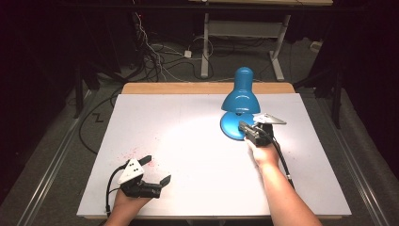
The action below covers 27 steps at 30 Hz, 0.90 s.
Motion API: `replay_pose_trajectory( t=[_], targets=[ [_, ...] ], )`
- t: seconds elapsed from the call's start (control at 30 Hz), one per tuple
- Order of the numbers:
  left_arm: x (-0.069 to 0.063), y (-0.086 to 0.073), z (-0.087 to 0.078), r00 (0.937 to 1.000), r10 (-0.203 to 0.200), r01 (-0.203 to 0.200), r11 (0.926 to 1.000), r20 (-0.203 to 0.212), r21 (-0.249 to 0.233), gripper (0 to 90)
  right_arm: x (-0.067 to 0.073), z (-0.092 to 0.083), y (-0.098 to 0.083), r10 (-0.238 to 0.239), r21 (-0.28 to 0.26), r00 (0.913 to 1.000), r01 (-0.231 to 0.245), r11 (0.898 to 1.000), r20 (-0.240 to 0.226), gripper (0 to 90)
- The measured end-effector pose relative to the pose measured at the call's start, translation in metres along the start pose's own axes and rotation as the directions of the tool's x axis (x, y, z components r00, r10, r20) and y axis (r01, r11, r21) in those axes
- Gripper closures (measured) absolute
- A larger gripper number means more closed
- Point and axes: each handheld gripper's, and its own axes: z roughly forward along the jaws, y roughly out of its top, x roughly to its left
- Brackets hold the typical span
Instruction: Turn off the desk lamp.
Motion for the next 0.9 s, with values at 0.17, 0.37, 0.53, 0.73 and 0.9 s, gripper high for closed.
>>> replay_pose_trajectory(
  t=[0.17, 0.37, 0.53, 0.73, 0.9],
  targets=[
    [0.000, 0.000, 0.000, 1.0000, 0.001, -0.001, 1.0000, 0.000, 0.000, 0.0, -0.006, 0.002, -0.003, 0.017, 0.029, 0.9998, -0.017, 0.999, 0.015, 90.0],
    [0.000, 0.000, 0.000, 1.0000, 0.000, 0.000, 1.0000, -0.002, 0.001, 0.0, -0.010, 0.004, -0.005, 0.027, 0.046, 0.9995, -0.028, 0.999, 0.019, 90.0],
    [0.000, 0.000, 0.000, 1.0000, -0.001, 0.001, 1.0000, -0.002, 0.001, 0.0, -0.010, 0.005, -0.005, 0.028, 0.041, 0.9994, -0.029, 0.999, 0.021, 90.0],
    [0.000, 0.000, 0.000, 1.0000, 0.002, -0.002, 1.0000, -0.001, 0.000, 0.0, -0.008, 0.005, -0.005, 0.018, 0.045, 0.9997, -0.019, 0.999, 0.015, 90.0],
    [0.000, 0.000, 0.000, 1.0000, 0.001, -0.001, 1.0000, -0.002, 0.000, 0.0, -0.007, 0.006, -0.005, 0.016, 0.044, 0.9998, -0.016, 0.999, 0.013, 90.0]
  ],
)
